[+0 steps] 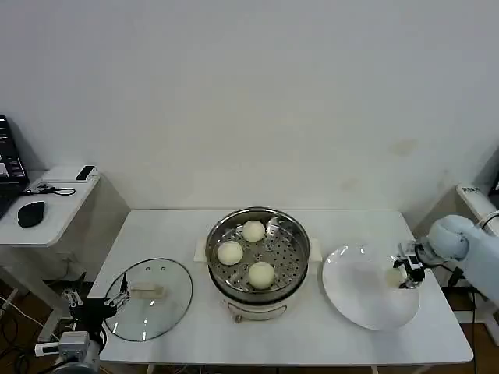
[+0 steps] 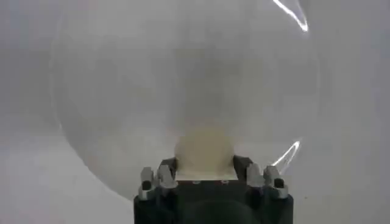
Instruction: Take steamed baozi put them in steamer then cover it.
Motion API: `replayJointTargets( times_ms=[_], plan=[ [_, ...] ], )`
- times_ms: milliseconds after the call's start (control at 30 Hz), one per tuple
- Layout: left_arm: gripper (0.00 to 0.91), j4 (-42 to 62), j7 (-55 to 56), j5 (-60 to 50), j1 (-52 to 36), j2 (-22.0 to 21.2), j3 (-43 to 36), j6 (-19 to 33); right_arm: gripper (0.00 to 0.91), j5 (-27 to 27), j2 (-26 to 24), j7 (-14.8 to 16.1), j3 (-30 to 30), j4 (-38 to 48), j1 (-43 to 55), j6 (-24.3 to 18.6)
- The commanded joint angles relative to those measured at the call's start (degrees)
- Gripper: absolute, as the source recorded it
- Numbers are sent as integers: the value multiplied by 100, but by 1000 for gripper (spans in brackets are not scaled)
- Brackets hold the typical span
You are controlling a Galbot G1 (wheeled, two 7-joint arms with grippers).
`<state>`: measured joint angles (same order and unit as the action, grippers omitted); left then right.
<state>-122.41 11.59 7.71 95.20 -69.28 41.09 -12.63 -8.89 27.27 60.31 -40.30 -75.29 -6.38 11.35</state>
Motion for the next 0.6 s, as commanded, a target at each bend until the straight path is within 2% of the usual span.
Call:
replayJointTargets(
  times_ms=[33, 200, 333, 367, 400, 533, 600],
  plan=[
    [907, -57, 1, -12, 7, -2, -5, -3, 635, 472, -520, 66, -345, -1429, 1228, 449],
    [907, -99, 1, -104, -8, -8, -24, -5, 635, 1029, -476, -48, -670, -1911, 2124, 692],
    [907, -122, -1, -130, -44, -5, -38, -23, 645, 1614, -92, -166, -1686, -2007, 3596, 955],
    [907, -129, -2, -124, -48, -3, -37, -28, 645, 1851, 108, -217, -1938, -1992, 4020, 1063],
    [907, -129, -5, -123, -48, 1, -35, -30, 645, 1904, 169, -237, -2078, -1970, 4142, 1095],
    [907, -79, -6, -125, -49, 20, -36, -31, 645, 2510, 1043, -445, -2570, -1859, 4752, 1409],
    [907, -56, -2, -124, -49, 9, -29, -26, 645, 2893, 1551, -680, -2704, -1831, 4844, 1694]
  ],
)
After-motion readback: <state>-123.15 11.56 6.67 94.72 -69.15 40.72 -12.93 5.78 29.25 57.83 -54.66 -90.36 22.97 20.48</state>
